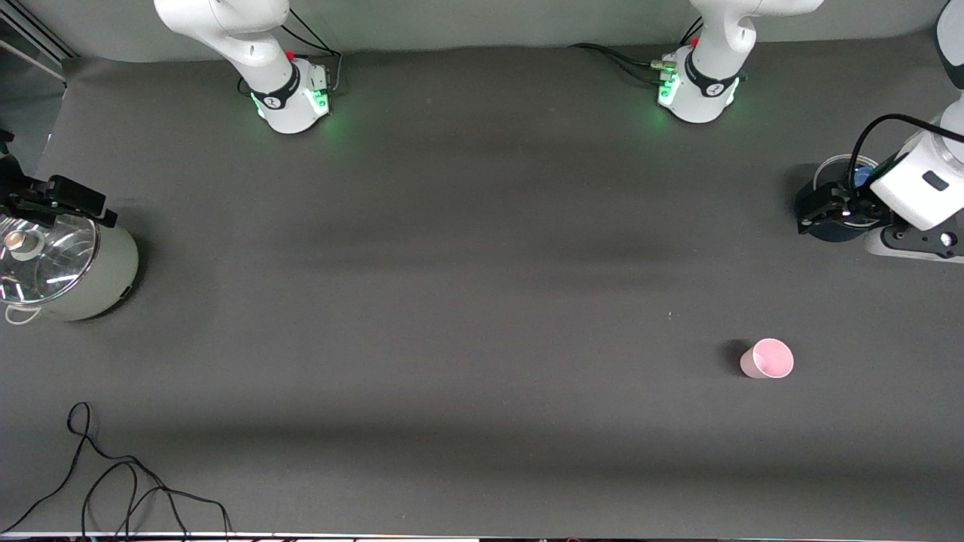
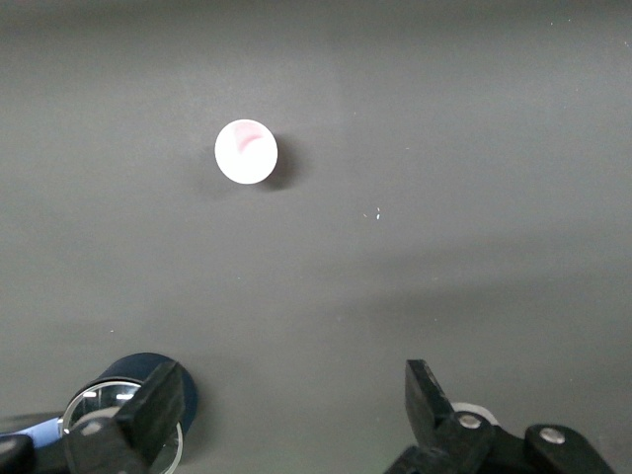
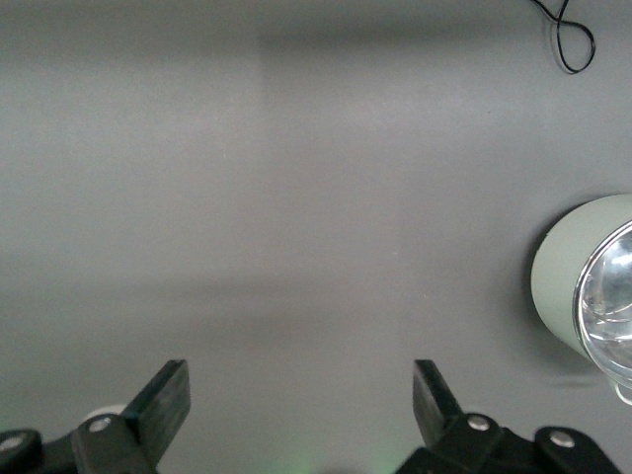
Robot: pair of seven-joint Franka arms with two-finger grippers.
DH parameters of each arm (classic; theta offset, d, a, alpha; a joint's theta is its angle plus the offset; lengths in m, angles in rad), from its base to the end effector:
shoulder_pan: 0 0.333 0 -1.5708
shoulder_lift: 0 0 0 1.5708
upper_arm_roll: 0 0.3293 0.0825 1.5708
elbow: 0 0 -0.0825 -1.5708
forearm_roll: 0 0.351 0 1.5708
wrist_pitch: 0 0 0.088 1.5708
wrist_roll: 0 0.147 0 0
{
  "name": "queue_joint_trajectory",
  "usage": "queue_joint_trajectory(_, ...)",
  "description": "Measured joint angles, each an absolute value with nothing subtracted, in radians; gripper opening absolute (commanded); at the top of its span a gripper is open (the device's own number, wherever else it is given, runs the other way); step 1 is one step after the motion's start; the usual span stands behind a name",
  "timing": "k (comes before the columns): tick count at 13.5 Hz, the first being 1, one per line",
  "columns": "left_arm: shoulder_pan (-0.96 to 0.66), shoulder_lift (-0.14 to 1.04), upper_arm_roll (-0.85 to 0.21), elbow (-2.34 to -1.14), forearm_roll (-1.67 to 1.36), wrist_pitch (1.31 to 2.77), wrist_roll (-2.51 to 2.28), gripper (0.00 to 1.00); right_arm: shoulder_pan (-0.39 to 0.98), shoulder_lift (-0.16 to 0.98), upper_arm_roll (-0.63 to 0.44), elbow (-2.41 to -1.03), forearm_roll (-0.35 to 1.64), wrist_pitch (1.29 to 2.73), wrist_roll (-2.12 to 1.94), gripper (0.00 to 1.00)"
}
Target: Transfer pink cup from left to right arm
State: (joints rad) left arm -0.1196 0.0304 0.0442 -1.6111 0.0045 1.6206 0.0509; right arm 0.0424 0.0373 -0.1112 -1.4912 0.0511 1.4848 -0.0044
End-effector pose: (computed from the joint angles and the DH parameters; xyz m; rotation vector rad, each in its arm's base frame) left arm 0.5318 -0.0399 0.5683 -3.1290 0.1983 0.0326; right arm 0.5227 -0.0270 0.6058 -3.0911 0.0945 0.0645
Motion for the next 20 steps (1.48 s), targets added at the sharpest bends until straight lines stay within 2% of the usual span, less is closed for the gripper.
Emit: queue_joint_trajectory(20, -0.120, 0.055, 0.045, -1.579, 0.005, 1.627, 0.051, 1.00, 0.042, 0.044, -0.112, -1.486, 0.051, 1.477, -0.004, 1.00)
